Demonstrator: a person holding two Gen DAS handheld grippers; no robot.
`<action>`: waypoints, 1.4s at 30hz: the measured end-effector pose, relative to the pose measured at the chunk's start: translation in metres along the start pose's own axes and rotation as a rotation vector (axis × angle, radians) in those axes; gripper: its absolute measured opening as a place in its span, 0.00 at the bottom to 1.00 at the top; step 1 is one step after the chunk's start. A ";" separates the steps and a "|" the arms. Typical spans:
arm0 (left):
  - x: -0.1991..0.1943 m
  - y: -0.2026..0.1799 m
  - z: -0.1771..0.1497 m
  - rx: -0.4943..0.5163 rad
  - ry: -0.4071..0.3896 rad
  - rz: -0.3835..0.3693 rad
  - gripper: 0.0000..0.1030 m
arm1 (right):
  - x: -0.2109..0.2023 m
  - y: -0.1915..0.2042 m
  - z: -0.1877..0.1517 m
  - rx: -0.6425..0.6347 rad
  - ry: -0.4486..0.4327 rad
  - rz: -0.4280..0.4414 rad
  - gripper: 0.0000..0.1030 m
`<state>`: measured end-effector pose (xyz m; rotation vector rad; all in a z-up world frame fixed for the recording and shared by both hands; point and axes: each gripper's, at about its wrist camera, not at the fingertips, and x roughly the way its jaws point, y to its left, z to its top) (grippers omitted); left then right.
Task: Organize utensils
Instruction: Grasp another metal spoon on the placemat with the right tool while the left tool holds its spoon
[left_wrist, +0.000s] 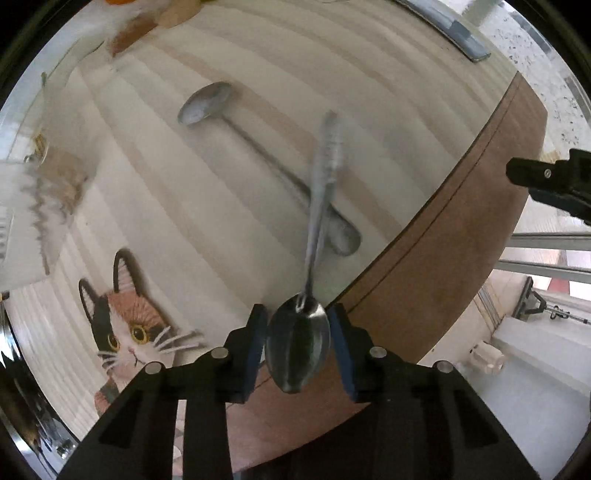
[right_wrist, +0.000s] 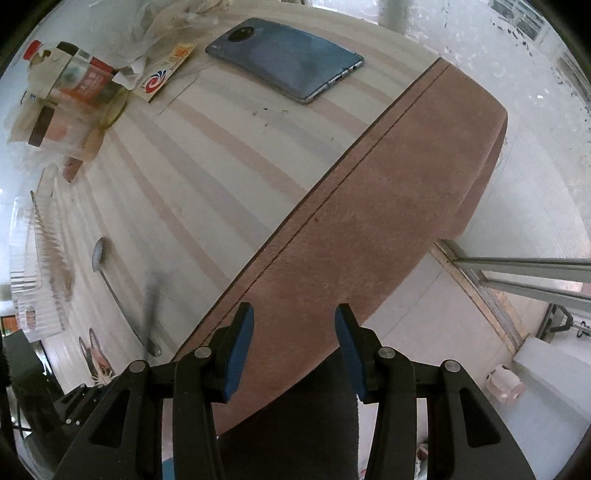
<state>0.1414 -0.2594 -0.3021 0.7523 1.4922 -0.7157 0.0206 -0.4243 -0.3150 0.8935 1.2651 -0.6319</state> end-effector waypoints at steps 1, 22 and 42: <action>0.000 0.003 -0.003 -0.007 -0.002 0.002 0.30 | -0.001 0.003 0.000 -0.010 -0.003 -0.003 0.47; 0.009 0.191 -0.161 -0.642 -0.031 -0.101 0.14 | 0.035 0.199 -0.018 -0.446 -0.075 -0.004 0.47; 0.019 0.175 -0.185 -0.515 0.064 -0.107 0.36 | 0.056 0.237 -0.095 -0.652 0.030 -0.062 0.05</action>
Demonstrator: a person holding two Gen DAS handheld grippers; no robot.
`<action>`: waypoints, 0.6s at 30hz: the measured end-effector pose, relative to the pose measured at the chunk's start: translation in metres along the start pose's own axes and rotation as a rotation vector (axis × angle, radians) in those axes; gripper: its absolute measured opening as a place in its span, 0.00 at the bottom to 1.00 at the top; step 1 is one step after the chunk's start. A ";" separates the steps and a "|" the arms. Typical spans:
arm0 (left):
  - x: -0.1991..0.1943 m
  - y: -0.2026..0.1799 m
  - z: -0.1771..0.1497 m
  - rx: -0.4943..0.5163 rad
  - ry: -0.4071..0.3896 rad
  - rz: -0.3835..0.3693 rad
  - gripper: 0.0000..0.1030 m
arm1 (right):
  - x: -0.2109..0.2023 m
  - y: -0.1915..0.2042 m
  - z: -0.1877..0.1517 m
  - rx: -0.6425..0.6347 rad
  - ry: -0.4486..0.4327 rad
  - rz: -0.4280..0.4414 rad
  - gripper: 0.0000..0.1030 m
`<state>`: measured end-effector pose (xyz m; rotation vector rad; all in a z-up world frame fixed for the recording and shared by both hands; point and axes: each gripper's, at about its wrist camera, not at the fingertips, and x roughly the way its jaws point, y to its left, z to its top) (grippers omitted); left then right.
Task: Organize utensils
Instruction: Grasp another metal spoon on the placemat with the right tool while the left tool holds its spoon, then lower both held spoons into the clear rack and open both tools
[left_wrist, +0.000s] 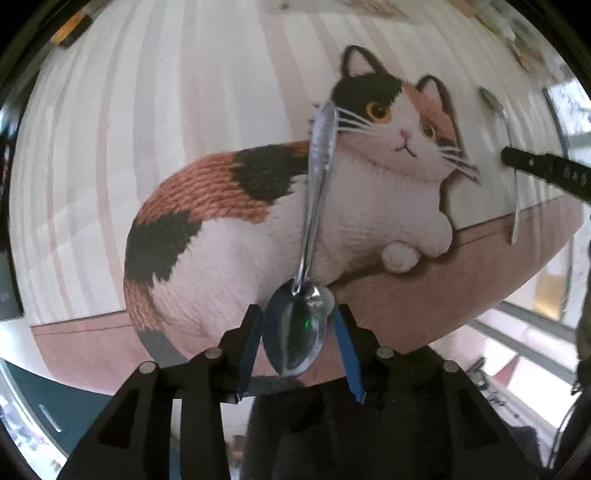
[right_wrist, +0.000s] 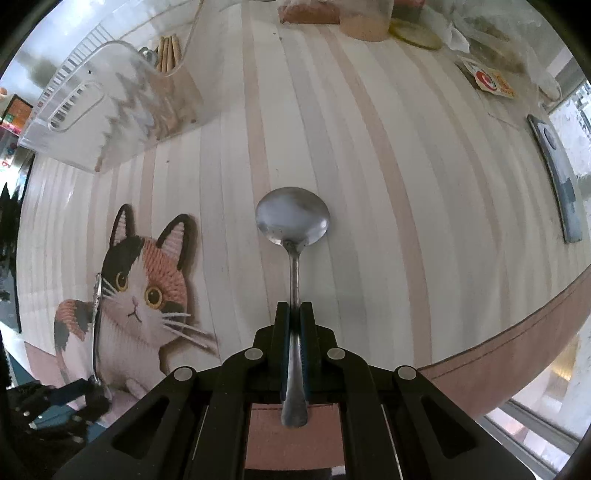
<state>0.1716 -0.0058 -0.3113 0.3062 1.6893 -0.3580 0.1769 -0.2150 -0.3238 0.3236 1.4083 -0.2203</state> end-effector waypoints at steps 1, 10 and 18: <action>0.000 -0.016 0.005 0.006 0.002 0.023 0.36 | 0.000 -0.001 0.000 0.006 0.003 0.007 0.05; -0.009 -0.052 0.018 0.005 -0.021 0.074 0.31 | -0.014 -0.029 0.002 0.022 0.007 0.006 0.05; -0.045 -0.047 0.007 -0.028 -0.098 0.072 0.31 | -0.031 -0.057 -0.003 0.042 -0.019 0.041 0.05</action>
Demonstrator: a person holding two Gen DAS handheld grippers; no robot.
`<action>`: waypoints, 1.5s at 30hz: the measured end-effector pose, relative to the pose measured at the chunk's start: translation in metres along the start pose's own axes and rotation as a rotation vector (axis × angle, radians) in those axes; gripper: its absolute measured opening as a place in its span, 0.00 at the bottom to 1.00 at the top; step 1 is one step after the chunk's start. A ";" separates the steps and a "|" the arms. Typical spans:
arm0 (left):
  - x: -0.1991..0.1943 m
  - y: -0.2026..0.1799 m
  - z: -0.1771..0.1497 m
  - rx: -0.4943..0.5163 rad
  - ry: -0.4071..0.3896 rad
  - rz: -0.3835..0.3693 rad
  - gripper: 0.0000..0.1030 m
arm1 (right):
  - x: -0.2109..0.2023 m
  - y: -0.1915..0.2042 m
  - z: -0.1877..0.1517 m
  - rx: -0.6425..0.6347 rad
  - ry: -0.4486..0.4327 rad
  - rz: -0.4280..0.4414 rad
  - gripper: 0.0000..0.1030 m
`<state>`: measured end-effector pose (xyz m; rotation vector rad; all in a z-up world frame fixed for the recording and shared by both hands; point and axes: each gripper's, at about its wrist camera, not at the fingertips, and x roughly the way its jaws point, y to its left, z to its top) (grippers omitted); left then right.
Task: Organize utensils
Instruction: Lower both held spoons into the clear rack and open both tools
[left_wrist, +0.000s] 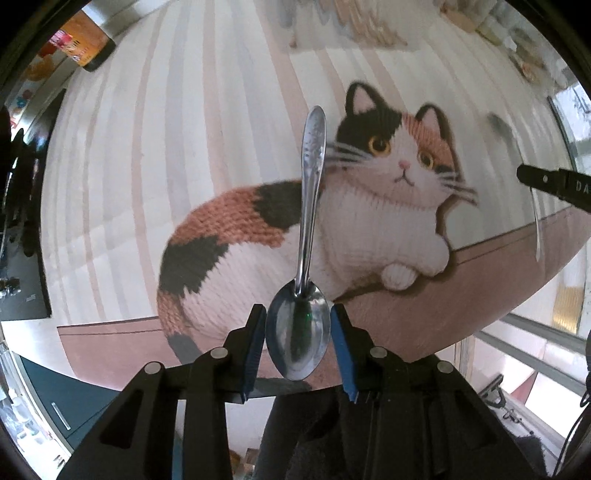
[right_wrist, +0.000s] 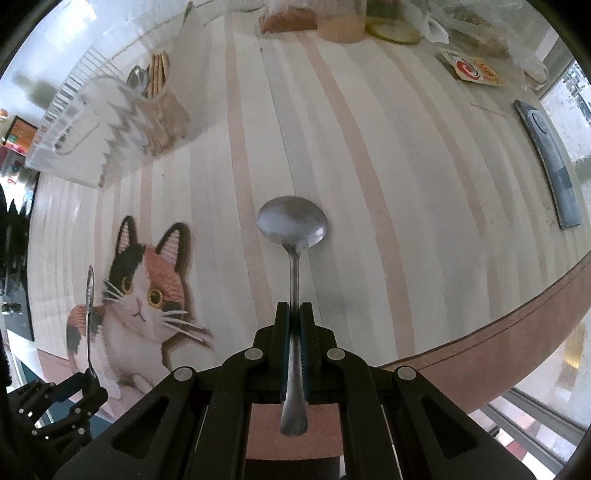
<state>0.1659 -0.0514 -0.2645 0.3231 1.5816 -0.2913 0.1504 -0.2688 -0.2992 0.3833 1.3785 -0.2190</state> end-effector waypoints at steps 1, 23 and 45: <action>-0.003 0.013 0.000 -0.004 -0.010 0.000 0.31 | -0.002 0.001 0.002 0.002 -0.004 0.005 0.05; -0.123 0.063 0.001 -0.170 -0.327 -0.035 0.31 | -0.107 0.048 0.035 -0.034 -0.184 0.143 0.05; -0.189 0.055 0.156 -0.226 -0.468 -0.170 0.31 | -0.148 0.115 0.173 -0.153 -0.268 0.251 0.05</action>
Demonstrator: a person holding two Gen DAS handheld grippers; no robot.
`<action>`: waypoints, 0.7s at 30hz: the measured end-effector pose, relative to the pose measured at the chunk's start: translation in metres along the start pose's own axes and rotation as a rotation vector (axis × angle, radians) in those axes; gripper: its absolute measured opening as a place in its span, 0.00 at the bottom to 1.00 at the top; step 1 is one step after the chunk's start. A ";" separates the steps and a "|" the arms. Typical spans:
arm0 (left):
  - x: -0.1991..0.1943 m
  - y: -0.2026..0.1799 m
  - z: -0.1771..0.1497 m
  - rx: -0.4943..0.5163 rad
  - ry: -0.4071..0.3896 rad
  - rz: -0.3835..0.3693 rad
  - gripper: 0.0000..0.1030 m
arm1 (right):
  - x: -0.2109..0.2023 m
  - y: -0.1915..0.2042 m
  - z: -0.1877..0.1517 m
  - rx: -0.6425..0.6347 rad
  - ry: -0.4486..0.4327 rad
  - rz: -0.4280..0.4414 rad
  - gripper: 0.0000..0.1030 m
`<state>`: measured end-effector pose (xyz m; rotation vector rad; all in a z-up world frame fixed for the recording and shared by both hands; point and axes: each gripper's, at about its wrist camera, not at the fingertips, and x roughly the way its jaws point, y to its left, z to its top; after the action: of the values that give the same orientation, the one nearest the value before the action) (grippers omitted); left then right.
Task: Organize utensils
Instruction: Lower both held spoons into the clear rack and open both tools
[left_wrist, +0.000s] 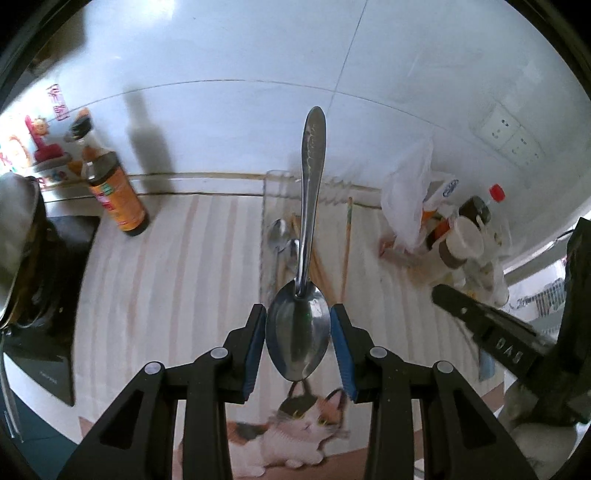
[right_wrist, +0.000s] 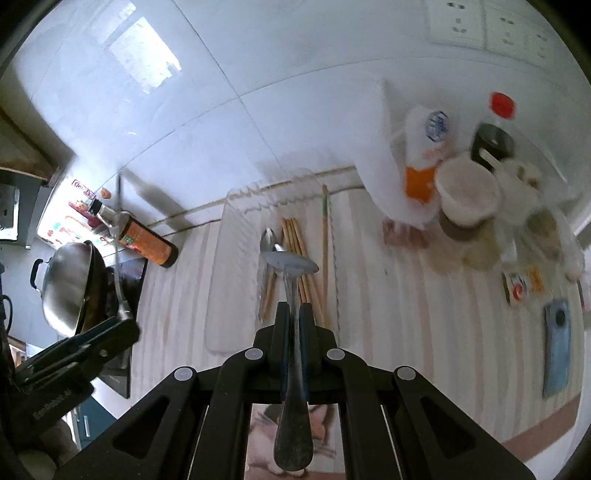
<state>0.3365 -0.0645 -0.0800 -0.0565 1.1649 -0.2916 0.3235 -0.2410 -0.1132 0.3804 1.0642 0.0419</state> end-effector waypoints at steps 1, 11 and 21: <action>0.008 -0.002 0.007 -0.006 0.010 -0.002 0.31 | 0.005 0.001 0.005 -0.003 0.002 0.000 0.05; 0.049 -0.004 0.034 -0.050 0.084 0.006 0.32 | 0.060 0.001 0.035 0.011 0.079 0.033 0.07; 0.049 0.009 0.023 -0.016 0.031 0.209 0.77 | 0.062 -0.015 0.015 -0.009 0.082 -0.090 0.48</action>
<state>0.3767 -0.0708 -0.1164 0.0557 1.1937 -0.0985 0.3650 -0.2458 -0.1636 0.3249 1.1606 -0.0183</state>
